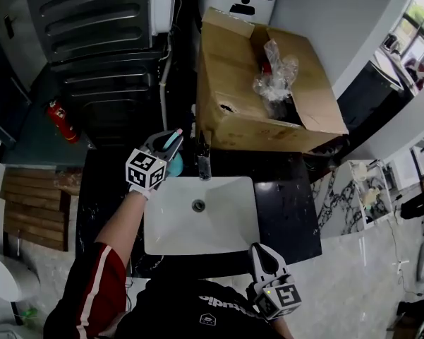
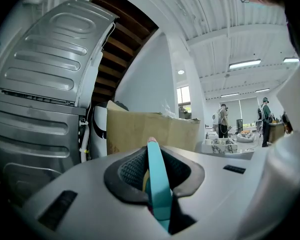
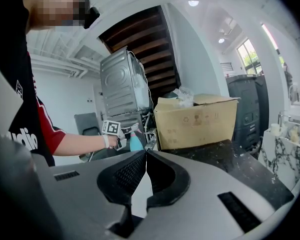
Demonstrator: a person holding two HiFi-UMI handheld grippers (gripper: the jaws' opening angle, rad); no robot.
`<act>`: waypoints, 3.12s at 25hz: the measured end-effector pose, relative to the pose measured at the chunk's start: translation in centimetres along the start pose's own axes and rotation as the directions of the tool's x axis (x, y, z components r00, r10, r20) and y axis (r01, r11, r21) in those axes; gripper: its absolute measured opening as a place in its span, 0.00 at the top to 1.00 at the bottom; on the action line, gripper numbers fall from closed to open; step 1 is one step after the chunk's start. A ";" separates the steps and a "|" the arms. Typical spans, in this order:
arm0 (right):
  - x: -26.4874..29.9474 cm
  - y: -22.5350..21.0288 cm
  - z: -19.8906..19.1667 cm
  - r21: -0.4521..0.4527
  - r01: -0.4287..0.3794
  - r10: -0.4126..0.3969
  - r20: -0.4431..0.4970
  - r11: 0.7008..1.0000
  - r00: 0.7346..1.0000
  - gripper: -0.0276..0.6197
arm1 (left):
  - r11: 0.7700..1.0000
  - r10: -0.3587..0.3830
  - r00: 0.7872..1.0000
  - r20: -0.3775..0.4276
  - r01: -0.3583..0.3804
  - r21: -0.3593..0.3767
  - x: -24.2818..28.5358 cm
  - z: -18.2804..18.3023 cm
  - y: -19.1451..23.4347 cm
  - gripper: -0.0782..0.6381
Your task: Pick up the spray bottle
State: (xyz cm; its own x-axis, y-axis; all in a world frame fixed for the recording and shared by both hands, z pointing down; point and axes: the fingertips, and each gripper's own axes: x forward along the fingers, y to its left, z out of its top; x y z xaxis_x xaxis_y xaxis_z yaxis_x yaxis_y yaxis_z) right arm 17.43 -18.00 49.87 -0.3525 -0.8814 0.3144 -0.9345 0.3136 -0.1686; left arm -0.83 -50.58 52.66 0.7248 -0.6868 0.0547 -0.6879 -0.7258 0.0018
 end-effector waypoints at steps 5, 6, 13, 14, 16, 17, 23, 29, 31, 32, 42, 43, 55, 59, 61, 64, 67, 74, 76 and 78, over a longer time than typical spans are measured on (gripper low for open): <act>0.5 0.2 0.4 0.004 -0.034 0.034 0.017 0.999 0.999 0.90 | 0.999 -0.008 1.000 -0.003 0.008 0.040 -2.5 1.3 -1.7 0.79; 0.6 0.3 0.6 0.005 -0.041 0.041 0.023 0.999 0.999 0.90 | 0.999 -0.010 1.000 -0.004 0.010 0.048 -3.0 1.5 -2.2 0.79; 2.0 1.5 2.3 -0.019 -0.110 0.111 0.070 0.994 0.991 0.90 | 0.998 -0.032 0.999 0.010 0.031 0.046 -7.4 3.6 -5.2 0.79; 2.2 1.7 2.6 -0.023 -0.117 0.118 0.074 0.993 0.990 0.90 | 0.998 -0.040 0.999 0.009 0.039 0.046 -8.1 3.9 -5.6 0.79; 2.6 1.9 3.4 -0.034 -0.129 0.132 0.082 0.991 0.988 0.90 | 0.998 -0.049 0.999 0.009 0.049 0.051 -9.3 4.7 -6.5 0.79; 2.8 1.9 3.7 -0.035 -0.135 0.138 0.090 0.990 0.986 0.90 | 0.997 -0.050 0.999 0.008 0.049 0.054 -9.9 5.2 -6.9 0.79; 4.2 2.6 6.9 -0.057 -0.173 0.180 0.144 0.983 0.973 0.90 | 0.996 -0.059 0.998 0.014 0.058 0.075 -13.6 7.9 -9.7 0.79; 5.2 3.4 8.6 -0.097 -0.199 0.212 0.150 0.975 0.966 0.90 | 0.995 -0.044 0.998 -0.037 0.047 0.090 -16.8 8.3 -12.5 0.79; 5.6 4.0 8.8 -0.107 -0.211 0.225 0.149 0.972 0.963 0.90 | 0.996 -0.046 0.998 -0.049 0.049 0.074 -17.7 7.9 -13.4 0.79; 5.7 4.2 8.9 -0.110 -0.217 0.232 0.148 0.970 0.961 0.90 | 0.997 -0.049 0.998 -0.048 0.051 0.062 -18.2 7.7 -13.8 0.79; 6.8 6.4 7.7 -0.126 -0.273 0.286 0.108 0.954 0.952 0.90 | 0.997 -0.065 0.997 -0.052 0.067 0.044 -20.8 7.3 -16.7 0.79; 6.8 6.7 7.6 -0.130 -0.277 0.291 0.108 0.952 0.951 0.90 | 0.997 -0.067 0.996 -0.051 0.069 0.041 -20.9 7.2 -16.8 0.79; 6.4 6.9 7.5 -0.158 -0.280 0.296 0.092 0.947 0.951 0.90 | 0.996 -0.086 0.996 -0.033 0.086 0.012 -21.1 7.6 -17.6 0.79; 6.4 6.8 7.2 -0.160 -0.278 0.294 0.085 0.947 0.952 0.90 | 0.996 -0.092 0.996 -0.020 0.092 -0.009 -21.0 7.8 -17.7 0.79; 6.4 6.7 7.4 -0.155 -0.278 0.294 0.089 0.948 0.952 0.90 | 0.996 -0.091 0.995 -0.025 0.091 -0.001 -20.9 8.1 -17.7 0.79; 6.4 6.3 7.5 -0.149 -0.271 0.287 0.096 0.951 0.953 0.90 | 0.995 -0.100 0.995 -0.023 0.100 0.001 -20.8 8.4 -18.0 0.79; 6.4 5.9 7.5 -0.145 -0.264 0.279 0.099 0.954 0.955 0.90 | 0.995 -0.102 0.995 -0.019 0.103 0.003 -20.7 8.6 -18.1 0.79; 6.4 5.3 7.5 -0.140 -0.256 0.272 0.104 0.956 0.957 0.90 | 0.994 -0.112 0.994 -0.012 0.112 -0.011 -20.2 8.6 -18.6 0.79; 6.4 5.2 7.7 -0.138 -0.256 0.271 0.106 0.957 0.957 0.90 | 0.993 -0.115 0.993 -0.011 0.115 -0.013 -20.0 8.7 -18.7 0.79; 6.4 5.1 7.8 -0.137 -0.254 0.269 0.107 0.957 0.957 0.90 | 0.993 -0.117 0.993 -0.011 0.117 -0.016 -19.8 8.9 -18.7 0.79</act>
